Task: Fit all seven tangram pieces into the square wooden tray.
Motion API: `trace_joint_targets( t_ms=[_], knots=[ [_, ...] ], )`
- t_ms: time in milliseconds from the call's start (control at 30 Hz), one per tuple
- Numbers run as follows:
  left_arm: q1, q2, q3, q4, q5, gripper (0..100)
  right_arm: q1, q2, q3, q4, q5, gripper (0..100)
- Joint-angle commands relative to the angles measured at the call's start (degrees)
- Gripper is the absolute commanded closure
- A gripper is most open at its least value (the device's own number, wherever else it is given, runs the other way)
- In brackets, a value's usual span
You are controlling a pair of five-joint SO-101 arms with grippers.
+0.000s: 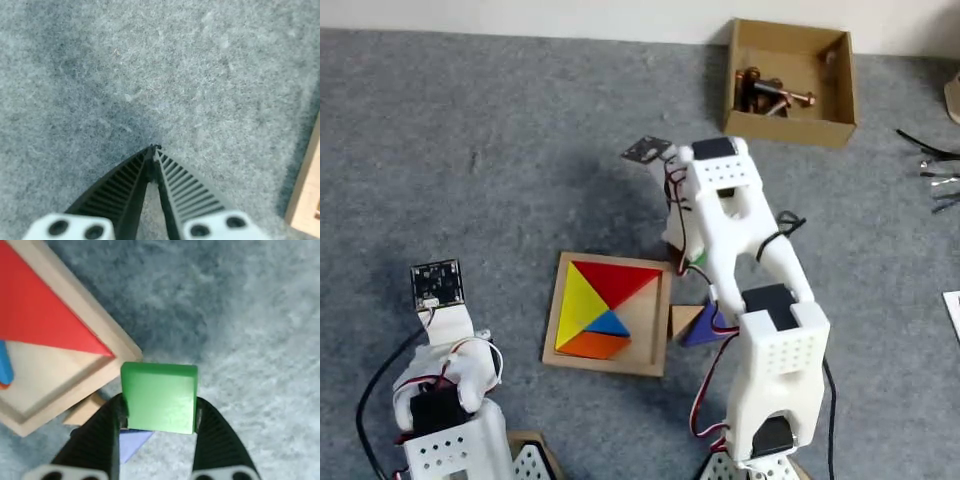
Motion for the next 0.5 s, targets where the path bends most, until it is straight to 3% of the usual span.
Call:
trace_joint_targets(
  t_ms=[0,200,467],
  knots=[
    [-0.75,-0.31,1.1,0.18,0.62,99,-1.8,-1.01,-5.67,3.91,-3.43,99.5],
    [-0.75,-0.31,1.1,0.18,0.62,99,-10.24,-1.1,-6.46,9.8,-3.96,99.5],
    [-0.75,-0.31,1.1,0.18,0.62,99,-17.89,-4.79,-6.11,9.89,-8.09,99.5]
  ],
)
